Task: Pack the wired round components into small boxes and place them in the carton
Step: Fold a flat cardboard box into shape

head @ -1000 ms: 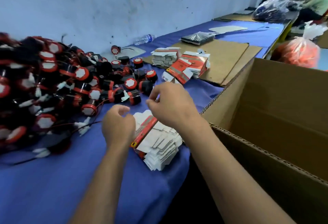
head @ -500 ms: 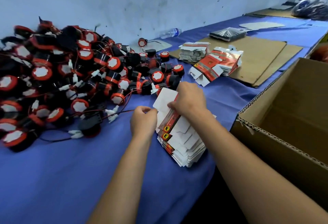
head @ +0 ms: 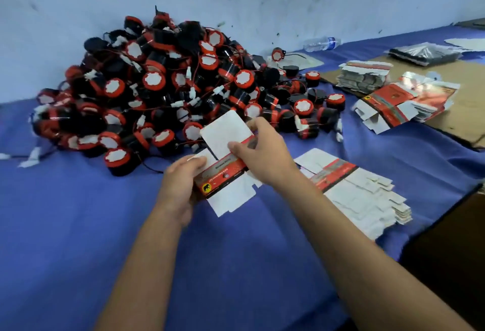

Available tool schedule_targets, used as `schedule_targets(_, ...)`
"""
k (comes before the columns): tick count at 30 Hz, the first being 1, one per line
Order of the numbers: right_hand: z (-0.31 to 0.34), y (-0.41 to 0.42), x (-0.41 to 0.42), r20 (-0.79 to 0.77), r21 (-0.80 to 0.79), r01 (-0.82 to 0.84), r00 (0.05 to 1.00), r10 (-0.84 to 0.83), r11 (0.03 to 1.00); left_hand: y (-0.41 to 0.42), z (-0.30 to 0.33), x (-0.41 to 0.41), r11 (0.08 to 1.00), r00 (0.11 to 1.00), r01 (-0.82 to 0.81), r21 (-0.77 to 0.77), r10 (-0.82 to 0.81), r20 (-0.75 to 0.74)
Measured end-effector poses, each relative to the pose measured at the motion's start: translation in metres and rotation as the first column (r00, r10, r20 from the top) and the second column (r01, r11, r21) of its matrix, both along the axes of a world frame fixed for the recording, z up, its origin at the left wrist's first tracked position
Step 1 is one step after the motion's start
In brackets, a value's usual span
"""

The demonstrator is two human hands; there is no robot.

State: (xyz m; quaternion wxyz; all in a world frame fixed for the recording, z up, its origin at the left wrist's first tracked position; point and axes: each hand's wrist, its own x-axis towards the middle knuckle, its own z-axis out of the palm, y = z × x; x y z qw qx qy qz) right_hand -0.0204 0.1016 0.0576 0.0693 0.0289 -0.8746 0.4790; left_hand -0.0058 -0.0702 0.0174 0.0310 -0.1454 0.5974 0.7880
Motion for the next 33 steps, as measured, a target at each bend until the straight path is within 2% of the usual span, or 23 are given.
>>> schedule_targets(3,-0.016,-0.062,-0.004,-0.166,0.221,-0.205,0.956,0.244,0.954,-0.078,0.0,0.02,0.998,0.998,0.055,-0.044,-0.055,0.012)
schedule_targets(6,-0.024,-0.113,-0.008,-0.279,0.439,-0.298,0.852,0.444,0.848,-0.137,0.0,0.04,0.987,0.987,0.151,-0.06,-0.147,0.06)
schedule_targets(9,-0.034,-0.146,-0.005,-0.313,0.516,-0.371,0.758,0.573,0.772,-0.156,-0.009,0.042,0.997,0.999,0.022,-0.076,-0.018,0.047)
schedule_targets(12,-0.047,-0.152,-0.002,-0.225,0.565,-0.414,0.756,0.615,0.714,-0.156,-0.015,0.029,0.98,0.985,-0.174,-0.099,0.173,-0.011)
schedule_targets(15,-0.054,-0.15,0.0,-0.165,0.592,-0.452,0.743,0.649,0.667,-0.156,-0.018,0.023,0.982,0.991,-0.133,-0.133,0.131,-0.03)
schedule_targets(17,-0.054,-0.15,0.0,-0.191,0.568,-0.448,0.745,0.64,0.69,-0.156,-0.017,0.023,0.986,0.993,-0.12,-0.112,0.12,-0.004)
schedule_targets(19,-0.051,-0.148,-0.001,-0.235,0.481,-0.474,0.74,0.63,0.737,-0.159,-0.015,0.025,0.984,0.986,-0.161,-0.079,0.164,0.026)
schedule_targets(22,-0.05,-0.142,-0.004,-0.335,0.311,-0.497,0.74,0.583,0.81,-0.167,-0.015,0.026,0.984,0.986,-0.165,-0.068,0.164,-0.011)
schedule_targets(23,-0.05,-0.142,-0.004,-0.361,0.22,-0.499,0.756,0.545,0.838,-0.168,-0.015,0.026,0.983,0.985,-0.17,-0.066,0.167,-0.046)
schedule_targets(25,-0.049,-0.143,-0.004,-0.347,-0.081,-0.493,0.829,0.439,0.866,-0.167,-0.013,0.027,0.993,0.982,-0.111,-0.03,0.105,-0.16)
schedule_targets(27,-0.046,-0.145,-0.005,-0.189,-0.463,-0.42,0.907,0.375,0.781,-0.166,-0.012,0.028,0.993,0.946,0.048,-0.107,-0.08,-0.314)
schedule_targets(28,-0.044,-0.144,-0.007,-0.062,-0.618,-0.359,0.909,0.412,0.699,-0.165,-0.012,0.028,0.97,0.919,0.109,-0.216,-0.181,-0.35)
schedule_targets(29,-0.043,-0.142,-0.009,0.068,-0.717,-0.301,0.867,0.493,0.629,-0.164,-0.011,0.029,0.934,0.895,0.156,-0.32,-0.271,-0.353)
schedule_targets(31,-0.042,-0.139,-0.009,0.225,-0.762,-0.275,0.736,0.638,0.586,-0.161,-0.012,0.029,0.858,0.85,0.243,-0.453,-0.413,-0.326)
schedule_targets(33,-0.044,-0.137,-0.009,0.273,-0.78,-0.269,0.666,0.694,0.565,-0.158,-0.011,0.03,0.81,0.817,0.27,-0.522,-0.479,-0.322)
